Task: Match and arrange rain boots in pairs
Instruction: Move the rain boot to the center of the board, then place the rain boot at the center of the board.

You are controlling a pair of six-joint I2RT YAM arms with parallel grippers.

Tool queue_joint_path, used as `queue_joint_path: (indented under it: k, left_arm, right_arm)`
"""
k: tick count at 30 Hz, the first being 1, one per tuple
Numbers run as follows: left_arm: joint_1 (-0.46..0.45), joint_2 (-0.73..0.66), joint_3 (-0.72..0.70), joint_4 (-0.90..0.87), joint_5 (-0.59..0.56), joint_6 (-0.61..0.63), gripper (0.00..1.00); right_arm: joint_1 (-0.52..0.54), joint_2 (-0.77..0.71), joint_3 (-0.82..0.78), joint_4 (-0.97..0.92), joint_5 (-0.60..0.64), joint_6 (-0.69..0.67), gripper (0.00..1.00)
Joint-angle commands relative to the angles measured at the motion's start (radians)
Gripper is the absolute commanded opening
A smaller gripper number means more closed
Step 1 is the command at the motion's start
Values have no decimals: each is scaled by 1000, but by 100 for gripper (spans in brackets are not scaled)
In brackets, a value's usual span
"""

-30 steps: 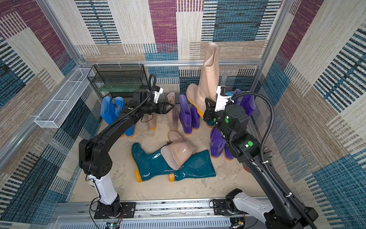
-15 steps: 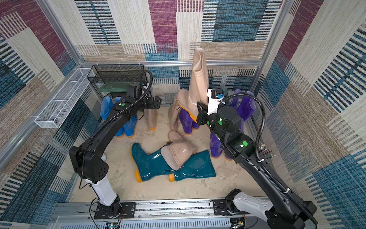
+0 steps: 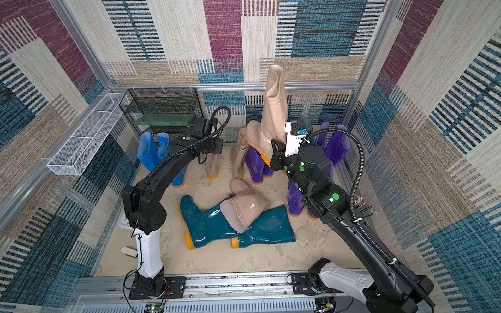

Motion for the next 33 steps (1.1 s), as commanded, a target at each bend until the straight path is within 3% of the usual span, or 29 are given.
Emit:
queue_joint_path:
  k: [1,6,10,12,14,15,16,19,26,29,33]
  left_arm:
    - [-28,-17,-3,51,175,108,0]
    - [-39,-104,-158,169,271,145,0]
    - [-32,-160,-252,217,216,157,0]
    - [-17,-178,-258,189,187,138,43]
    - [1,-217,-262,166,181,104,72]
    - [9,-252,-273,163,179,92,95]
    - [15,-292,-289,167,173,80,100]
    - [46,-439,-352,201,114,19,100]
    - [199,-758,-490,75,-93,-224,98]
    - [253,-883,-590,48,-153,-248,96]
    - [311,-998,-697,51,-142,-256,95]
  right_arm:
    - [0,-15,-1,134,9,4,0]
    - [0,-18,-5,135,-5,14,0]
    - [18,-9,-1,139,-15,26,0]
    - [42,3,-1,150,-20,39,0]
    - [86,15,-5,167,-4,57,0]
    - [113,22,-9,180,18,70,0]
    - [141,29,-14,195,43,81,0]
    - [215,53,-34,263,105,129,0]
    - [412,229,9,377,269,175,0]
    - [442,339,51,400,316,189,0]
    - [480,513,135,384,406,222,0]
